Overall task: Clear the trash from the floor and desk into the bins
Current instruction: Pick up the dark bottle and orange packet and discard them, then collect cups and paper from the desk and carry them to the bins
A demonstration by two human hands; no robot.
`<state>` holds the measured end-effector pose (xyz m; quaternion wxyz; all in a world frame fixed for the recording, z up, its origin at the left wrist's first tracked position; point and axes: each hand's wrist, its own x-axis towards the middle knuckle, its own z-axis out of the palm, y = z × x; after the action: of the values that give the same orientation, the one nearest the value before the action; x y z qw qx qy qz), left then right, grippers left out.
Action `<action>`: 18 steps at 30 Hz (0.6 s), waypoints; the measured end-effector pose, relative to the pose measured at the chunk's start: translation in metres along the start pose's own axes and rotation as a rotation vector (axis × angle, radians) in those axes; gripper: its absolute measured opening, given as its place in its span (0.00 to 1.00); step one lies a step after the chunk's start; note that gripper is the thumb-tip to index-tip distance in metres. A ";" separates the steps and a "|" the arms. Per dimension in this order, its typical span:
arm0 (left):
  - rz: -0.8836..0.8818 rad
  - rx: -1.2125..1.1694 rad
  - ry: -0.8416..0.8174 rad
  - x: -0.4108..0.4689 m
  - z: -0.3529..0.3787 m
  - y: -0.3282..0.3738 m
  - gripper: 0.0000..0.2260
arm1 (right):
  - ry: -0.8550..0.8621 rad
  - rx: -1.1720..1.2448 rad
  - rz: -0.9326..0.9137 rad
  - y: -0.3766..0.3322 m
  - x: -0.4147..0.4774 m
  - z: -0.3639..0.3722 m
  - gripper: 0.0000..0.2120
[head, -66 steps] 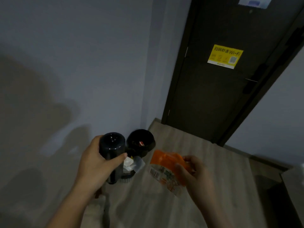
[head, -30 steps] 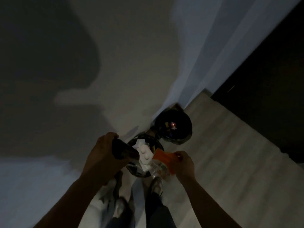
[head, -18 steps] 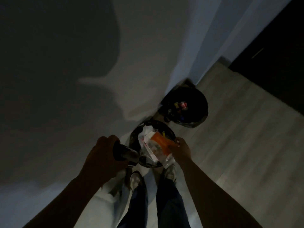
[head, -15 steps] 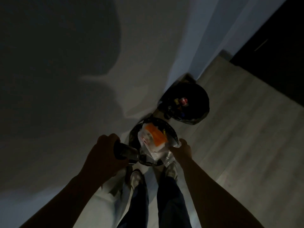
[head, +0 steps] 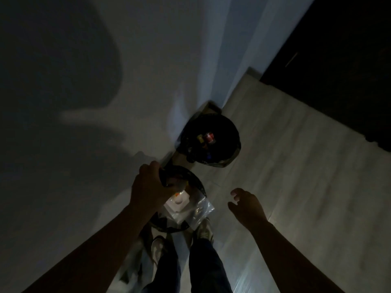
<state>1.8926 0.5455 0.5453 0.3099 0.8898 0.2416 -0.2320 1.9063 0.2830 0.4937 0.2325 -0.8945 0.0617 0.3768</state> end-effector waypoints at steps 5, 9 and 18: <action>0.076 -0.119 0.078 0.043 0.020 0.066 0.27 | 0.006 -0.008 0.031 0.024 0.010 -0.026 0.18; 0.194 -0.057 0.012 0.094 0.053 0.067 0.30 | 0.018 0.005 0.037 0.040 0.011 -0.037 0.18; 0.229 0.298 -0.227 0.035 0.044 0.088 0.13 | 0.031 0.054 0.048 0.048 -0.034 -0.050 0.18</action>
<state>1.9582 0.4656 0.5333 0.2246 0.9156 0.0656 -0.3269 1.9010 0.2152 0.5306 0.2465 -0.8919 0.0968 0.3666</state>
